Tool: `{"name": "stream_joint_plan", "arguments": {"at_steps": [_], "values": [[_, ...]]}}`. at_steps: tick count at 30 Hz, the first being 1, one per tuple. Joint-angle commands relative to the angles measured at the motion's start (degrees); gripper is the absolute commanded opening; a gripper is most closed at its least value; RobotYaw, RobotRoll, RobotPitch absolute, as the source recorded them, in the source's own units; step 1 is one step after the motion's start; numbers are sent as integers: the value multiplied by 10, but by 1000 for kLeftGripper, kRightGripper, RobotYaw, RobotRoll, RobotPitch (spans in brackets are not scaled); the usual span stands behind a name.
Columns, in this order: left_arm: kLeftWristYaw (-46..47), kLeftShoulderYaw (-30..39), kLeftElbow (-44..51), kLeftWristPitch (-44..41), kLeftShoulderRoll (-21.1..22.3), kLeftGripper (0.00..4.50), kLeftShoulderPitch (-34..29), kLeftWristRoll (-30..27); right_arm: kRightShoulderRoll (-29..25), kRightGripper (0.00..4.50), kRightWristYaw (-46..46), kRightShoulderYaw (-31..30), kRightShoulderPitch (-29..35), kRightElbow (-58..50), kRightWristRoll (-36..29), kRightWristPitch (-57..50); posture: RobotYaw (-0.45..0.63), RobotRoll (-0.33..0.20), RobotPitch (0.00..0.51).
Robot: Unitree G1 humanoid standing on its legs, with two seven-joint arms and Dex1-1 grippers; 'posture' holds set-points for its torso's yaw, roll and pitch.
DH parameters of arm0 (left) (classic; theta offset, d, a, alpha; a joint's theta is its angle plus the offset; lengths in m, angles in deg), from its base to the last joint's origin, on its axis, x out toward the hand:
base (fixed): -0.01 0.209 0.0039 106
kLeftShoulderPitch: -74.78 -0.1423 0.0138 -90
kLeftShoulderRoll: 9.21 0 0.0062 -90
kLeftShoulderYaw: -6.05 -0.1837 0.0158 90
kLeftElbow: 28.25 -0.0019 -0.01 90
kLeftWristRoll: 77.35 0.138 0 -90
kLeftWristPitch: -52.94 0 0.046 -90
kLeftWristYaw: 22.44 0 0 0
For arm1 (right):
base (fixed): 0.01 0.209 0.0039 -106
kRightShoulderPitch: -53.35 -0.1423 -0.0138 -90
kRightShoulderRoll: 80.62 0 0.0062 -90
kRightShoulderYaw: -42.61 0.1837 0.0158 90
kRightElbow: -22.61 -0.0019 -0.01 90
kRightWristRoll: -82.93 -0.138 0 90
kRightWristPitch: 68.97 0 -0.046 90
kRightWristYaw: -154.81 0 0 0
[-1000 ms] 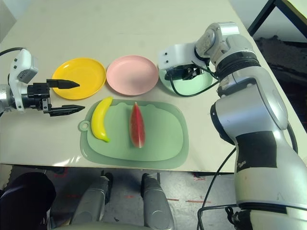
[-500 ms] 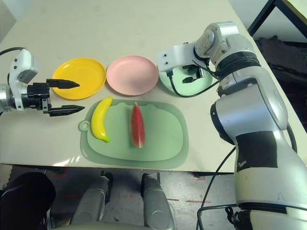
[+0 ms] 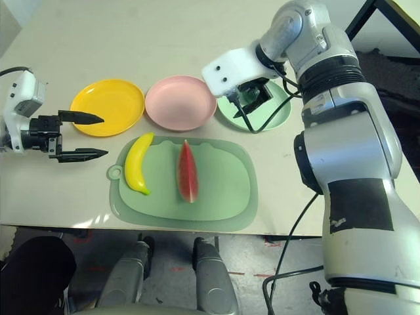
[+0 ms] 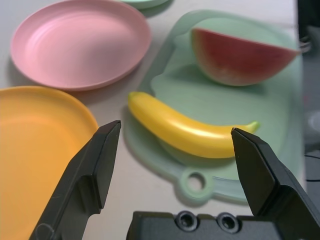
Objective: Place the fruits into color-matched plates.
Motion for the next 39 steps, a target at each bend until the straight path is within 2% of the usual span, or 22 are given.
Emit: {"name": "stream_joint_plan", "arguments": {"at_steps": [1,5,9,21,28,39], "values": [[-66,21,10,-8,14,4500,-3,-50,-33,4476,8,-65,24,-104,-94,52,-47,0,275],[-103,7,22,25,36,4500,-14,-63,-61,4476,8,-114,31,-180,-158,69,-58,0,271],[-104,-24,32,59,63,4500,-29,-68,-78,4476,8,-145,34,-268,-222,39,-58,0,269],[-104,-47,5,96,58,4500,-20,-46,-81,4476,8,-179,53,-378,-269,-6,-62,0,271],[-104,-51,-5,103,56,4500,-15,-39,-81,4476,8,-190,91,-398,-255,-17,-59,0,267],[-104,-57,-21,111,55,4500,-10,-34,-42,4476,8,-181,123,-406,-210,-27,-57,0,262]]}}
